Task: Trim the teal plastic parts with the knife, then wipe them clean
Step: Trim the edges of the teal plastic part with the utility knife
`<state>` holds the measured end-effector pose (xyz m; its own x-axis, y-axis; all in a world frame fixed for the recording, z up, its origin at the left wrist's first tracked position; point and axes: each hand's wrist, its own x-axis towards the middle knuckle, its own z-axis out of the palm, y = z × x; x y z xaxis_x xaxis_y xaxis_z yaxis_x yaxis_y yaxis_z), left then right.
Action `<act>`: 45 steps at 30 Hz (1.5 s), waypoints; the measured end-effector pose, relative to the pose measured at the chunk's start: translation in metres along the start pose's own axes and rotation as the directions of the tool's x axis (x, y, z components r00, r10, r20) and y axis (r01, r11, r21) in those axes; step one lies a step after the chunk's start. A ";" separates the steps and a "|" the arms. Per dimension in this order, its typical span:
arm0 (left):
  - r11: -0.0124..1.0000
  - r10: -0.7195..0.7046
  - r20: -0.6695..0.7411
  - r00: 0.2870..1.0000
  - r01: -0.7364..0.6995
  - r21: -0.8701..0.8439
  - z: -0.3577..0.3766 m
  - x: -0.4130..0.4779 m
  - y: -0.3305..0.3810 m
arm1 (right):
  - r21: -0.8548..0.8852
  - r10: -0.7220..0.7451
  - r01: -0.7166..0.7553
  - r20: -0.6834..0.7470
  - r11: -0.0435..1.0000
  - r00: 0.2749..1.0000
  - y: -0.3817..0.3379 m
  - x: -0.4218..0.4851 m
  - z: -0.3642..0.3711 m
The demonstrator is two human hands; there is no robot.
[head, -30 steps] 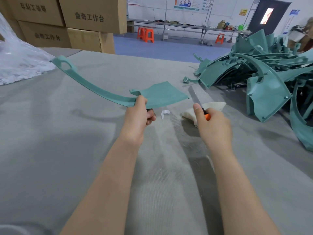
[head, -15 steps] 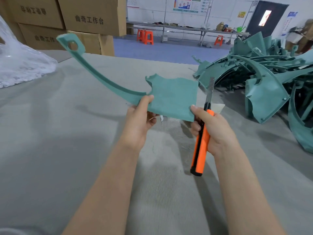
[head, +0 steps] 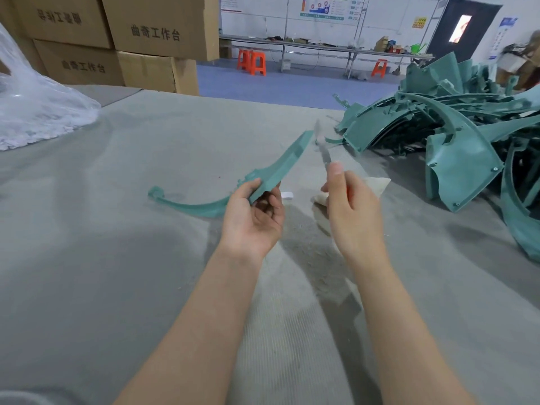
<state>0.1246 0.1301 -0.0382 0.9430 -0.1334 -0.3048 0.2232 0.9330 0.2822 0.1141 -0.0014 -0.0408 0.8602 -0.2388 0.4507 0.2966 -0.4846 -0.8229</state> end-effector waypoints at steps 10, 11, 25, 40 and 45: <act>1.000 -0.001 0.059 0.998 0.001 -0.005 0.004 -0.001 -0.002 | -0.113 -0.275 0.292 0.145 0.950 0.951 0.002 -0.015 0.017; 1.000 0.004 0.063 0.998 -0.004 0.004 0.003 0.000 -0.001 | -0.124 -0.277 0.296 0.151 0.947 0.949 0.001 -0.016 0.017; 0.995 -0.087 0.192 0.977 0.095 -0.032 0.009 -0.012 -0.002 | -0.056 -0.228 0.229 0.014 0.972 0.973 0.010 -0.006 0.012; 0.992 0.110 0.041 0.993 -0.107 -0.063 0.011 -0.008 0.001 | -0.159 -0.303 0.338 0.210 0.928 0.930 0.003 -0.018 0.019; 0.989 0.146 0.043 0.988 -0.145 -0.013 0.013 -0.011 0.001 | -0.270 -0.287 0.338 0.212 0.902 0.934 0.008 -0.018 0.021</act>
<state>0.1175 0.1284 -0.0230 0.9752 -0.0103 -0.2210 0.0807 0.9467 0.3117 0.1101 0.0172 -0.0624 0.8065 0.0943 0.5836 0.4461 -0.7449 -0.4962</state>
